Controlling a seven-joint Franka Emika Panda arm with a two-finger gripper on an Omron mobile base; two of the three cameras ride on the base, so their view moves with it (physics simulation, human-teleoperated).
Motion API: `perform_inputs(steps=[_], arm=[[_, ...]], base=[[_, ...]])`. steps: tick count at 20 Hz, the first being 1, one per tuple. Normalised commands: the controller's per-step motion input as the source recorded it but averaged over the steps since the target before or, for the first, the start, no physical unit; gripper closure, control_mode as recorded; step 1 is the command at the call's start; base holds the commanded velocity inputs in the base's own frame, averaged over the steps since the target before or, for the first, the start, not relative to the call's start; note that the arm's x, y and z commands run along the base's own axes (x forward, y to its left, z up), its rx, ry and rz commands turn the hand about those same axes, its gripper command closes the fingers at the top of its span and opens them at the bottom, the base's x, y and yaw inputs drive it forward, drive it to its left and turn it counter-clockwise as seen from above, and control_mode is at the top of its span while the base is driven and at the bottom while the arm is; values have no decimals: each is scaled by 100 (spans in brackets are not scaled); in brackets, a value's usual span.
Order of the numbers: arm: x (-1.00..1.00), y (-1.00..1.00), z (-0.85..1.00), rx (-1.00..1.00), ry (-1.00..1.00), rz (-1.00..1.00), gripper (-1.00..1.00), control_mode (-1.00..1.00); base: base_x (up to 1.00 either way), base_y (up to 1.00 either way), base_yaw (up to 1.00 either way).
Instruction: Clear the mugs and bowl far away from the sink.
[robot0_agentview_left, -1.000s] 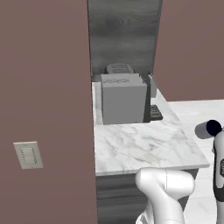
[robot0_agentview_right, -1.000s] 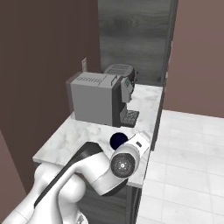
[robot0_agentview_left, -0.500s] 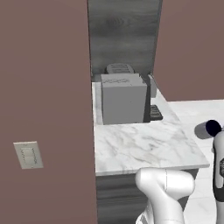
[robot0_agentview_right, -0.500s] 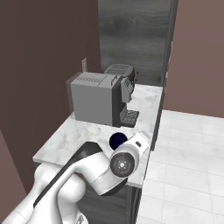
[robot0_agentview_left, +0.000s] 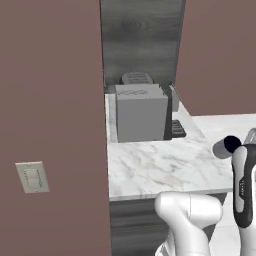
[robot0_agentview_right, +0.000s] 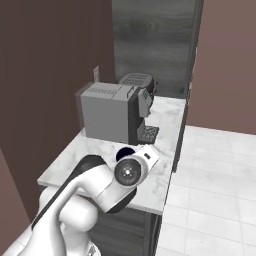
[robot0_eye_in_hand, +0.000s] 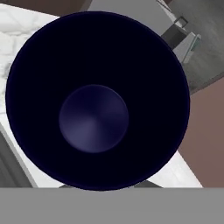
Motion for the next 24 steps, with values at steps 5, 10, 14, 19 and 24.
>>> perform_inputs(steps=[5, 10, 14, 19, 24], arm=[[23, 38, -2, 0, 6, 0, 100, -100], [30, 40, -3, 0, 8, 0, 100, -100], [27, 28, 0, 2, 6, 0, 100, -100], [32, 21, 0, 9, 8, 0, 100, -100], [29, 14, -5, 13, 9, 0, 100, -100]], base=[[0, 0, 0], [0, 0, 0], [0, 0, 0], [0, 0, 0], [0, 0, 0]])
